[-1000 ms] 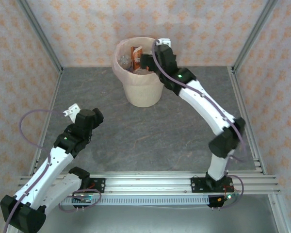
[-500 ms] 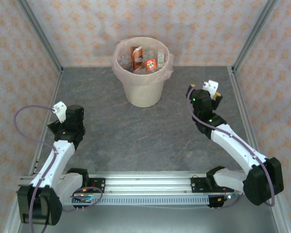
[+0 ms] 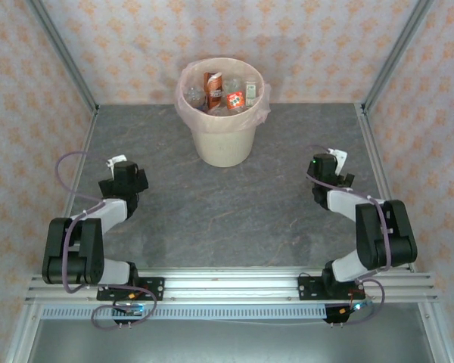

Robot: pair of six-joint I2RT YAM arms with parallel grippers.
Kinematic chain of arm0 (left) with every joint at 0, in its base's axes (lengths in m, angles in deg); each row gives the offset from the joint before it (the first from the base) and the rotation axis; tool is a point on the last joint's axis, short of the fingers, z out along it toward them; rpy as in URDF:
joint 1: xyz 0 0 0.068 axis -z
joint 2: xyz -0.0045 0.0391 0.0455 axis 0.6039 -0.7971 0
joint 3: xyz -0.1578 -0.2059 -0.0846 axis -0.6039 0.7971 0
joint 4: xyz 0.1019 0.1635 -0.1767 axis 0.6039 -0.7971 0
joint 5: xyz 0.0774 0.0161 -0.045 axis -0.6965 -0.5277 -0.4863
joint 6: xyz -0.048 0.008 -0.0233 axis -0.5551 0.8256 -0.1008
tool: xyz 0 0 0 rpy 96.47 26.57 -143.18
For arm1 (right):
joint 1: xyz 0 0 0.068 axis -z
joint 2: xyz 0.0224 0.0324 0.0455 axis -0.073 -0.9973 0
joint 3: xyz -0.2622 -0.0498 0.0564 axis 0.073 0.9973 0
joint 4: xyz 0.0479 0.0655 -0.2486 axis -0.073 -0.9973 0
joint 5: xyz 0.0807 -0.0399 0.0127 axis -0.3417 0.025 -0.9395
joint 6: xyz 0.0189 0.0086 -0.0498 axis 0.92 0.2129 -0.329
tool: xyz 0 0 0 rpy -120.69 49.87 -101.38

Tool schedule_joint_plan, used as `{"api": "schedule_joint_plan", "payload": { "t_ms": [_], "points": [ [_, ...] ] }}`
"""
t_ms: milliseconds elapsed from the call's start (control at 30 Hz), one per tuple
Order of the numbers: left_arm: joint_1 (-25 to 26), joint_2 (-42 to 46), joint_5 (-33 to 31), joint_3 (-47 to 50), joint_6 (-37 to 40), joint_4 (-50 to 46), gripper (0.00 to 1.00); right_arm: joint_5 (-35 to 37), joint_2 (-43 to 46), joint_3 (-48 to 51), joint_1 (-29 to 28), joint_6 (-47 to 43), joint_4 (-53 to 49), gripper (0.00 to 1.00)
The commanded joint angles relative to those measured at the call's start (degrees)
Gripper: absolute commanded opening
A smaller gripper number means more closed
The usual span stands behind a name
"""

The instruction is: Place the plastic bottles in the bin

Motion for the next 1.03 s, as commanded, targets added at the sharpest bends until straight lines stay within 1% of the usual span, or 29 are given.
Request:
{"api": "schedule_joint_plan", "payload": {
  "t_ms": [0,33,67,133,167,200,267,300,333,367,400,433,467,500,533,567,600,1000],
  "points": [
    [-0.3,1.5,8.9,1.6,2.1,10.5,1.0,-7.1,-0.6,-0.5,0.3,-4.7,6.7,0.99],
    [-0.3,1.6,9.9,2.3,1.9,12.2,1.0,-8.5,-0.5,0.3,0.3,-6.3,8.5,0.99],
    [-0.3,1.6,10.6,2.9,1.9,14.1,1.0,-9.9,-0.3,2.1,0.3,-7.8,13.0,0.99],
    [-0.3,0.9,12.5,3.8,1.4,17.5,1.0,-12.4,-0.3,4.9,1.2,-8.0,17.8,0.99],
    [-0.1,-0.3,13.9,5.3,1.4,21.9,1.0,-14.1,0.2,6.0,2.2,-7.3,19.2,0.99],
    [0.3,-1.0,14.8,6.0,2.1,23.5,1.0,-16.6,0.4,7.7,3.1,-7.1,21.9,0.99],
    [1.8,-1.7,14.6,5.9,3.9,24.0,1.0,-19.3,-0.7,11.6,4.4,-6.5,29.0,0.99],
    [2.7,-2.0,14.1,6.4,4.7,25.2,1.0,-19.2,-2.1,13.2,4.6,-6.2,33.9,0.99],
    [3.7,-3.1,13.3,7.0,5.9,27.1,1.0,-18.9,-1.8,13.2,4.7,-6.1,34.3,0.99],
    [4.5,-5.0,12.1,7.4,6.7,29.1,1.0,-18.0,-0.9,11.4,4.7,-5.7,28.9,0.99],
    [5.9,-7.7,9.0,6.9,7.2,31.4,1.0,-17.6,-1.6,11.2,4.7,-5.6,29.1,0.99],
    [6.8,-6.7,6.4,5.2,6.9,26.3,1.0,-16.9,-1.6,11.8,4.7,-5.3,30.6,0.99],
    [6.8,-6.7,4.2,5.5,6.2,27.6,1.0,-16.3,-1.2,11.5,4.7,-5.1,29.2,0.99],
    [7.3,-7.2,1.1,6.7,5.5,30.5,1.0,-16.2,-1.4,11.8,4.7,-5.1,30.2,0.99],
    [7.7,-6.2,-2.5,6.1,4.1,27.5,1.0,-16.1,-1.3,11.8,4.7,-5.1,30.3,0.99],
    [8.1,-6.9,-4.0,6.9,4.4,30.6,1.0,-16.1,-1.1,11.7,4.7,-5.1,29.6,0.99],
    [8.3,-6.5,-4.9,6.5,4.0,28.5,1.0,-16.2,-1.3,11.9,4.7,-5.2,30.3,0.99],
    [8.3,-6.6,-4.8,6.6,4.1,29.1,1.0,-16.2,-1.3,11.8,4.7,-5.2,30.0,0.99]
  ]
}}
